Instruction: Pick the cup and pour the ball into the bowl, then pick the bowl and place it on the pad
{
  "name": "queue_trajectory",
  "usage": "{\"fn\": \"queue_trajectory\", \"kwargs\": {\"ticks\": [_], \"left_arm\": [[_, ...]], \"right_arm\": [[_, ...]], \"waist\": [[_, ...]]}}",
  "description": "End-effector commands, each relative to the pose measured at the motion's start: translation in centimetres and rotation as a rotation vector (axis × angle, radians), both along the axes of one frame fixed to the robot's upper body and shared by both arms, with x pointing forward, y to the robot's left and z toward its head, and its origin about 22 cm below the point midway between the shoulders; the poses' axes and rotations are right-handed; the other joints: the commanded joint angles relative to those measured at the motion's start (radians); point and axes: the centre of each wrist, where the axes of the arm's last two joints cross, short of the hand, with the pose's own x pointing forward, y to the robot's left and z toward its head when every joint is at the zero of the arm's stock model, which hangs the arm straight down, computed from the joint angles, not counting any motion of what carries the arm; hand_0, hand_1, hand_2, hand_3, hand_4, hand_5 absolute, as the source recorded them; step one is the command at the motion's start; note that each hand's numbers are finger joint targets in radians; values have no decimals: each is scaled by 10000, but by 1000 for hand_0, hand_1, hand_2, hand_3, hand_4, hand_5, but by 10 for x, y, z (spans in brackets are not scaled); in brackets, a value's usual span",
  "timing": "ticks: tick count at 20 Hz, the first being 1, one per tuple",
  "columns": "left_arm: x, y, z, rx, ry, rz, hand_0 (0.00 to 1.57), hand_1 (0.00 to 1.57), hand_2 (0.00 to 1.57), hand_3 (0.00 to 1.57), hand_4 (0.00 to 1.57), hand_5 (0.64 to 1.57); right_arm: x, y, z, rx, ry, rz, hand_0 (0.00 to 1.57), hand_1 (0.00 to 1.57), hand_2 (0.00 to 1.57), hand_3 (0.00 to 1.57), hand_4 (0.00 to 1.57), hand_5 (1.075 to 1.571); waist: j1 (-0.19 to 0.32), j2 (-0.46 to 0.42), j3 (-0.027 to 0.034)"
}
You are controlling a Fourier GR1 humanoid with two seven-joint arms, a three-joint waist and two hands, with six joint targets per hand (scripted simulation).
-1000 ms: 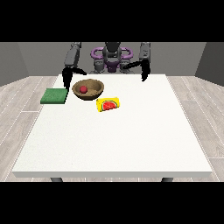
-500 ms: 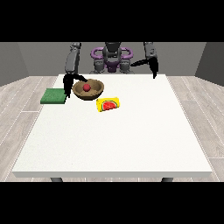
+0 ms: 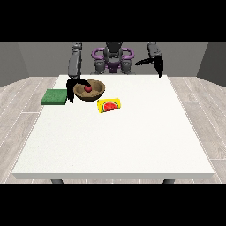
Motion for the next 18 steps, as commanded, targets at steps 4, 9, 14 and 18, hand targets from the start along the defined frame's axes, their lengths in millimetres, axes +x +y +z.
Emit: {"fn": "queue_trajectory", "kwargs": {"ticks": [4,9,14,18], "left_arm": [[5,-9,23,-57,-840,-632,0,0,0,0,470,1564],[2,-19,16,-91,-445,-803,0,0,0,0,714,1515],[-2,7,-10,-260,516,-484,0,0,0,0,955,1423],[-19,39,-57,-430,1748,1010,0,0,0,0,989,1419]], "right_arm": [[-47,-28,-36,-2844,3023,-1588,1571,1571,1571,1088,850,1505],[-51,-35,-32,-5291,3352,-2474,1571,1571,1571,1486,928,1563],[-18,-36,2,-5443,4422,-2811,1571,1571,1571,1047,862,1567],[11,6,25,-5630,5123,-1761,1571,1571,1571,966,821,1564]], "waist": [[653,823,53],[1137,360,27],[772,-802,29],[-588,-2111,48]]}}
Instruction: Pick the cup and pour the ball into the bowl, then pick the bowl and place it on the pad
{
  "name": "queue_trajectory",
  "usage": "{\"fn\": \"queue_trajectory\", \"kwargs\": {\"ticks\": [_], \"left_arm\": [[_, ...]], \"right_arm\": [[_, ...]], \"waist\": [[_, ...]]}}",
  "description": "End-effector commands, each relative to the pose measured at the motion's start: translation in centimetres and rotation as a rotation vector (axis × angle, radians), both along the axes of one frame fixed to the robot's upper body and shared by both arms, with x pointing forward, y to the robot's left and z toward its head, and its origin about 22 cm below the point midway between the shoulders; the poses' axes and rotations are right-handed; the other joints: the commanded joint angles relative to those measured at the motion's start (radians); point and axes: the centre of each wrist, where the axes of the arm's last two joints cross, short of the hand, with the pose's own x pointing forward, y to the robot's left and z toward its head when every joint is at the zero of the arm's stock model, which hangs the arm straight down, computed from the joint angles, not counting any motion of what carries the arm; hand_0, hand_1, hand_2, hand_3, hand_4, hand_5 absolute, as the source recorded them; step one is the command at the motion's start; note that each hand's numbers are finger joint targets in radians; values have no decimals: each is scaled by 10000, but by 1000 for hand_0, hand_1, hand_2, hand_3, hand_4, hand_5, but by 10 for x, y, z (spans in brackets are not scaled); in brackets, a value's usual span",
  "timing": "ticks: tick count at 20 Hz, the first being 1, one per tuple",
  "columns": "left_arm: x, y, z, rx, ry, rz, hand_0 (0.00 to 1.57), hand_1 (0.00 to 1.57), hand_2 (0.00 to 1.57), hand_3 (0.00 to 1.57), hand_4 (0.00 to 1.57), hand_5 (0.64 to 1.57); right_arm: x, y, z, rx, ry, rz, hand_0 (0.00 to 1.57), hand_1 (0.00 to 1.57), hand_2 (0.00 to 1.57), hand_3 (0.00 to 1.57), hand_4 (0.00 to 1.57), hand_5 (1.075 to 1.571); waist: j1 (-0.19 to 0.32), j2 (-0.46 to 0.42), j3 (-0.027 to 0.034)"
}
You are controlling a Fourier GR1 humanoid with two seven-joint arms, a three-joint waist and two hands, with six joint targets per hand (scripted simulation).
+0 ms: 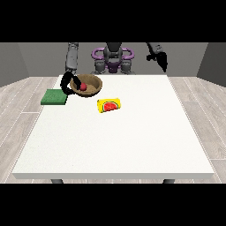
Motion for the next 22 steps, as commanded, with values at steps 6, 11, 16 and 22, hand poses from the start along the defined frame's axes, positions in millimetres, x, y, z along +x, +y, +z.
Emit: {"fn": "queue_trajectory", "kwargs": {"ticks": [6,11,16,22], "left_arm": [[-30,58,-49,13,1641,1679,0,0,0,0,1003,1407],[-27,41,-31,-126,854,987,0,0,0,0,1017,1424],[-10,56,-11,-412,-282,690,0,0,0,0,1155,1463],[-5,158,66,-761,-1516,1454,0,0,0,0,1319,1562]], "right_arm": [[42,2,73,213,1918,681,1571,1571,1571,744,808,1567],[15,-69,71,420,1228,-89,1571,1571,1571,466,834,1570],[34,-86,108,416,-76,-549,1571,1571,1571,466,834,1570],[21,-129,128,186,-670,-977,1571,1571,1571,0,884,1571]], "waist": [[-1814,-1705,126],[-1146,-702,136],[-773,580,136],[-477,1117,136]]}}
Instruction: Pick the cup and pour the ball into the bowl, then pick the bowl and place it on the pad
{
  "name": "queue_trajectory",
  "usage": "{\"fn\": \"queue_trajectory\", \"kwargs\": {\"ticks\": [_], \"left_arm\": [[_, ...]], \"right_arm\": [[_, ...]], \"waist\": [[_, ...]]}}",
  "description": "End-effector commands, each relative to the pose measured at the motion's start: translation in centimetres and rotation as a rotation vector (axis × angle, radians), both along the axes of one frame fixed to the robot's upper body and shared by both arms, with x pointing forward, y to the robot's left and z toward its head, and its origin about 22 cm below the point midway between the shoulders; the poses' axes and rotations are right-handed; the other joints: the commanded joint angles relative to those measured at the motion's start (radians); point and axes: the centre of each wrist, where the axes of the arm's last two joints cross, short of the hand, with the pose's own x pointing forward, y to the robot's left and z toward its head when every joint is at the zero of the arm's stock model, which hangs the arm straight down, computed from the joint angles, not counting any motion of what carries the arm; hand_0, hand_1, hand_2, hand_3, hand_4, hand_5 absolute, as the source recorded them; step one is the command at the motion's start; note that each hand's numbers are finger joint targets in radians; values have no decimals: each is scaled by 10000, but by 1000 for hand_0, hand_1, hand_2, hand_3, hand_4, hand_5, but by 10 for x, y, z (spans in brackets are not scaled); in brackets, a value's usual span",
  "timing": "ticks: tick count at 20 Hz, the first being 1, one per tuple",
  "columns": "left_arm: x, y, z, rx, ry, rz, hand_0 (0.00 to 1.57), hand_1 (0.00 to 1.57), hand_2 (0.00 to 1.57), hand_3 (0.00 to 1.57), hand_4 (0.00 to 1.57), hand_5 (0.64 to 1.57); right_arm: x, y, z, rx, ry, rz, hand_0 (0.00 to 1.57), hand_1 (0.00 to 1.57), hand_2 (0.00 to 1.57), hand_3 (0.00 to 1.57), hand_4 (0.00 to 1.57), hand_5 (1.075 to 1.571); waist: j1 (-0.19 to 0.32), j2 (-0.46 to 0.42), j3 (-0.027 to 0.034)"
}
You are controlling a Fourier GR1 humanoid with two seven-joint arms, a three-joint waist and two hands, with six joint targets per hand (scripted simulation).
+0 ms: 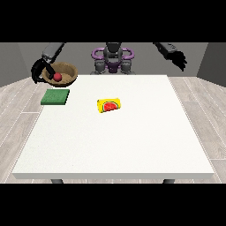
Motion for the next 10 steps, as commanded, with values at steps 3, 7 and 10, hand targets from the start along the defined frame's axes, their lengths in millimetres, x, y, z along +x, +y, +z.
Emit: {"fn": "queue_trajectory", "kwargs": {"ticks": [3,7,10], "left_arm": [[-19,100,57,-115,-1111,394,0,0,0,0,1289,1571],[-44,149,53,-451,-1447,776,0,0,0,0,1248,1569],[-29,158,109,-179,-2408,770,0,0,0,0,1209,1563]], "right_arm": [[-15,-22,-5,-24,-793,-463,1571,1571,1571,0,869,1570],[-14,-14,-9,14,-1342,-310,1571,1571,1571,0,793,1566],[0,-31,26,-42,-2335,-526,1571,1571,1571,0,757,1567]], "waist": [[479,663,0],[222,1107,-6],[219,1920,4]]}}
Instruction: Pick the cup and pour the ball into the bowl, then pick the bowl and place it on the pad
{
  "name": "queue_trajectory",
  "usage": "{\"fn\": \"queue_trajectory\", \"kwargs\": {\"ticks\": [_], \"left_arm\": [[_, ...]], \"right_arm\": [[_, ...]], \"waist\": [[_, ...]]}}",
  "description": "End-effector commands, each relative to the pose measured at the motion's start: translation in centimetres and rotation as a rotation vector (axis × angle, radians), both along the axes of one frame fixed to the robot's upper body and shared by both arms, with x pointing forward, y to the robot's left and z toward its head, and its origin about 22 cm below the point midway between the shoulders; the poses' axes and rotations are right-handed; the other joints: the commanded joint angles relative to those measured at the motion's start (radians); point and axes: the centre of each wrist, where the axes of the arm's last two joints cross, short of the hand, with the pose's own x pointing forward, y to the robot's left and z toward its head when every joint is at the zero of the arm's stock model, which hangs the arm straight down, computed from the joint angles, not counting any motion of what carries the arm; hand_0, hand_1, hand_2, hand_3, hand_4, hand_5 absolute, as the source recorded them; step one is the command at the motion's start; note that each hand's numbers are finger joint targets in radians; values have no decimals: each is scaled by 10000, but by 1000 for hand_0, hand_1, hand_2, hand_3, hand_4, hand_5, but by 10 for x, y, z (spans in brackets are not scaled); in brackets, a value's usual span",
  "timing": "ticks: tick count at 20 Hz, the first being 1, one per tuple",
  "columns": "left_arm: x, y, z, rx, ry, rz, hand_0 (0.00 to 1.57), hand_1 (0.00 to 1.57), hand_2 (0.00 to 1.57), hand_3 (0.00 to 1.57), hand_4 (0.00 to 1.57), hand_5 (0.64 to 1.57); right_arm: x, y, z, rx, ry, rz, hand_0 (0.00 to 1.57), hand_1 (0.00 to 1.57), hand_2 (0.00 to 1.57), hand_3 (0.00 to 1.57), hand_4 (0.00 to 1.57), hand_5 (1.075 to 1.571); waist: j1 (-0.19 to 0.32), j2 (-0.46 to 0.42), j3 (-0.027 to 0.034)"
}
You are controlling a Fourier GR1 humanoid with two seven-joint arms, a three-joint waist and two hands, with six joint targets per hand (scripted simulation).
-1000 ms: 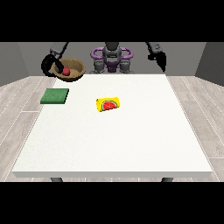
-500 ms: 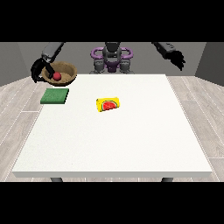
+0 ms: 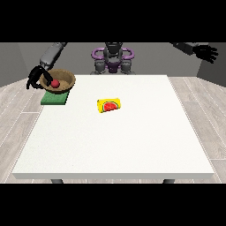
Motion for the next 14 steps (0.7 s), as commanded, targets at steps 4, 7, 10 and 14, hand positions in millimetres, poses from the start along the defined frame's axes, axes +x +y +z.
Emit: {"fn": "queue_trajectory", "kwargs": {"ticks": [4,7,10,14], "left_arm": [[-5,22,13,-93,-342,232,0,0,0,0,1189,1558],[-2,14,23,113,-566,109,0,0,0,0,1179,1552],[-8,21,27,101,-336,99,0,0,0,0,1174,1549],[-13,13,-4,145,95,-27,0,0,0,0,1178,1550]], "right_arm": [[4,-17,20,103,-218,-1460,1571,1571,1571,709,0,1560],[-9,-36,9,49,374,-1445,1087,1087,1226,1164,0,1523],[-1,-28,6,341,256,-1148,420,420,562,917,0,1518],[0,-31,11,534,435,-624,0,0,184,118,0,1392]], "waist": [[-185,194,-3],[38,490,7],[262,326,9],[72,-51,3]]}}
